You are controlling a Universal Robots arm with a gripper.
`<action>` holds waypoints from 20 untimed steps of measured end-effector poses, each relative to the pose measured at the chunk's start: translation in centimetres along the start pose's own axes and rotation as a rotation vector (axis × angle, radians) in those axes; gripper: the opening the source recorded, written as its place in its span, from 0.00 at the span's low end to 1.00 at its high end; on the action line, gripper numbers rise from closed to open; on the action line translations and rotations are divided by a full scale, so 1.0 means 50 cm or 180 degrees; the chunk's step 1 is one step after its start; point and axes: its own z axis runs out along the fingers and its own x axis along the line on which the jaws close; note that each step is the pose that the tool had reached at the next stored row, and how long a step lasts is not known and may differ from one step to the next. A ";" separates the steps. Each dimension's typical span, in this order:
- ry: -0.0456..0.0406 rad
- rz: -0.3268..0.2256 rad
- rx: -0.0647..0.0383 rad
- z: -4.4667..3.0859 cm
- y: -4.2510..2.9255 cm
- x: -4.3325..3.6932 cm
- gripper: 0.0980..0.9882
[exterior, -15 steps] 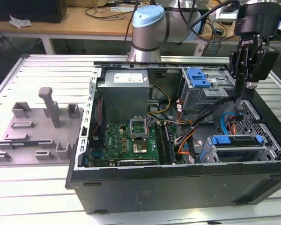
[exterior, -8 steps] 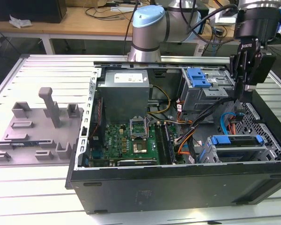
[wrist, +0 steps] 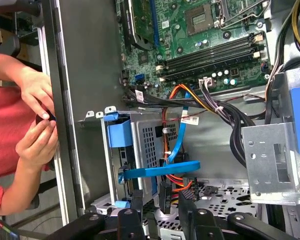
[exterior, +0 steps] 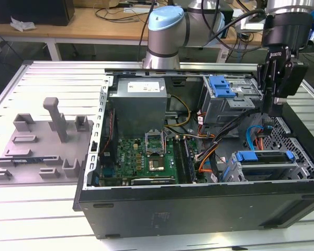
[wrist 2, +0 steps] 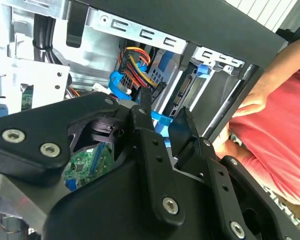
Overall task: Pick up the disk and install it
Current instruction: 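Insert the first disk wire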
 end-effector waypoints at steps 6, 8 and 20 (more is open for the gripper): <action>0.0000 0.0000 0.0000 0.009 -0.002 0.000 0.35; 0.0001 0.0000 0.0000 0.012 -0.003 0.000 0.35; 0.0028 0.0034 0.0002 0.030 -0.003 -0.010 0.33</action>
